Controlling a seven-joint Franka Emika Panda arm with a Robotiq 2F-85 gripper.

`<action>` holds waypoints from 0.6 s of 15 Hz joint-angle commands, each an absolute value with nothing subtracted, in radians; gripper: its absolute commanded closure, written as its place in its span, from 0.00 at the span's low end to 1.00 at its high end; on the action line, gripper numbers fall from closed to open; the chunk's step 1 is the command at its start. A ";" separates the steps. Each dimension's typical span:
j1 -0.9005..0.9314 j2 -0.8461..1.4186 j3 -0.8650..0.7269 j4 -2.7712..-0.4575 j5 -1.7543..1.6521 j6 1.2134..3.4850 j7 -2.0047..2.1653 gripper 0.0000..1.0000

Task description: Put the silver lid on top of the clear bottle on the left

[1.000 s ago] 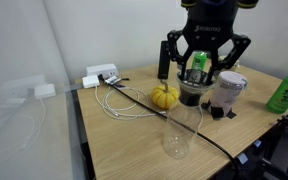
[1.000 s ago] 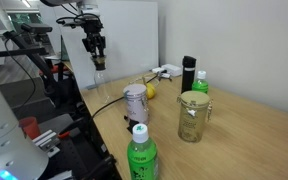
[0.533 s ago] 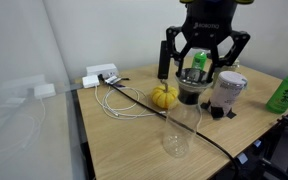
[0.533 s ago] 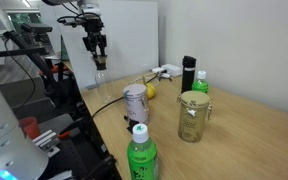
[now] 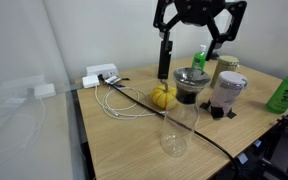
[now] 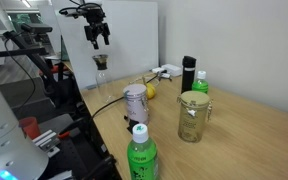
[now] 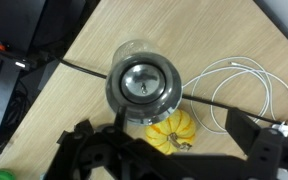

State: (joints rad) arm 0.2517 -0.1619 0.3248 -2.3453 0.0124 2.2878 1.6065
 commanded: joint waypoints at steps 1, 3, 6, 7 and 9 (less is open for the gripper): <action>0.245 -0.198 0.319 -2.347 0.014 2.282 1.597 0.00; 0.245 -0.228 0.316 -2.349 0.024 2.275 1.594 0.00; 0.241 -0.231 0.324 -2.341 0.021 2.277 1.603 0.00; 0.241 -0.239 0.324 -2.342 0.022 2.274 1.603 0.00; 0.241 -0.241 0.325 -2.344 0.022 2.274 1.603 0.00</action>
